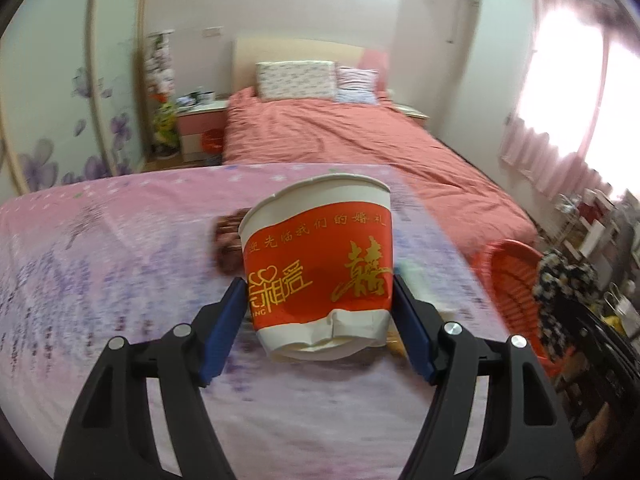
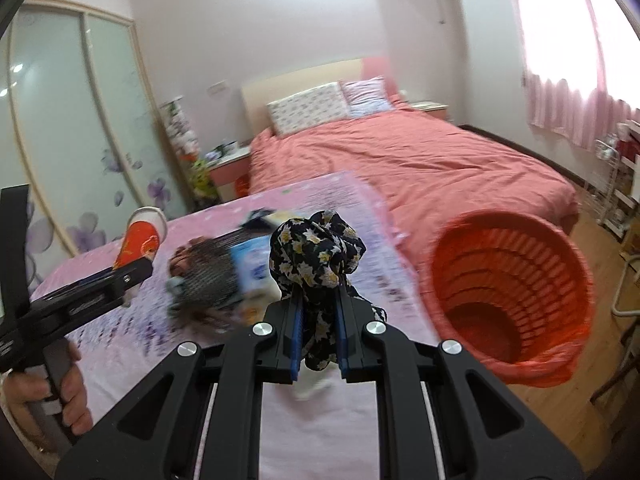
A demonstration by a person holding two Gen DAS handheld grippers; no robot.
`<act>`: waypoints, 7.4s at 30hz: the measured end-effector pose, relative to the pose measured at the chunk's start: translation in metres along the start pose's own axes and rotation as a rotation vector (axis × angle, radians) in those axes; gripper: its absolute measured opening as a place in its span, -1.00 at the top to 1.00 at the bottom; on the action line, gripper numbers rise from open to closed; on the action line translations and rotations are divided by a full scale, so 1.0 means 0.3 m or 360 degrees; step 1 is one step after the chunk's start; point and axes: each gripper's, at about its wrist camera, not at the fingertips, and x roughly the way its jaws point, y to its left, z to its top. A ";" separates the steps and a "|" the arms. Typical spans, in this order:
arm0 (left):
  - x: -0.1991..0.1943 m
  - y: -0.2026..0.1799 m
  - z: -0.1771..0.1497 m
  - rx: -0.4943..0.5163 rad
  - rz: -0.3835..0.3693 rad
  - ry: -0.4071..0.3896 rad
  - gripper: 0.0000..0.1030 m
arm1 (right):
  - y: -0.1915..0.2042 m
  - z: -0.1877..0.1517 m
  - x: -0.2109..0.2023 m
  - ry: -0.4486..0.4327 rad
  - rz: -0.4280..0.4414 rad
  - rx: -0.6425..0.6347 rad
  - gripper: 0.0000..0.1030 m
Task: Collect trash
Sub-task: 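Carry the floral cloth and paper cup to the orange basket and release both, then grasp the snack wrapper with the right tool while the left tool reaches the brown hair clip, then grasp the brown hair clip with the left tool and lift it, then carry the wrapper and hair clip to the orange basket and release both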
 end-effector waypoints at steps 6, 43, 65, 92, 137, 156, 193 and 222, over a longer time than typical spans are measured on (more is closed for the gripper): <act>0.034 -0.268 0.000 0.0139 -0.0202 0.0025 -0.35 | -0.195 0.012 -0.003 -0.0034 -0.0122 0.0144 0.73; 0.424 -0.783 -0.087 0.0389 -0.0404 0.0267 -0.69 | -0.654 0.010 0.111 0.0023 -0.0273 0.0511 0.16; 0.194 -0.073 -0.075 0.0064 0.0165 0.0096 -0.73 | -0.314 -0.008 0.108 0.0150 -0.0167 0.0168 0.14; 0.197 0.218 -0.201 -0.0158 0.0237 0.0232 -0.68 | 0.196 -0.188 0.340 0.0500 0.0127 -0.0314 0.21; 0.293 0.077 -0.185 -0.0343 0.0073 0.0361 -0.28 | 0.123 -0.198 0.320 0.0483 0.0184 -0.0198 0.71; 0.238 0.298 -0.195 -0.0240 0.0089 0.0303 0.61 | 0.133 -0.193 0.333 0.0524 0.0298 -0.0113 0.72; 0.280 0.350 -0.199 -0.0153 0.0330 0.0282 0.50 | 0.217 -0.160 0.401 0.0492 0.0171 -0.0212 0.67; 0.251 0.399 -0.214 -0.0269 0.0255 0.0256 0.50 | 0.209 -0.168 0.403 0.0514 0.0203 -0.0217 0.69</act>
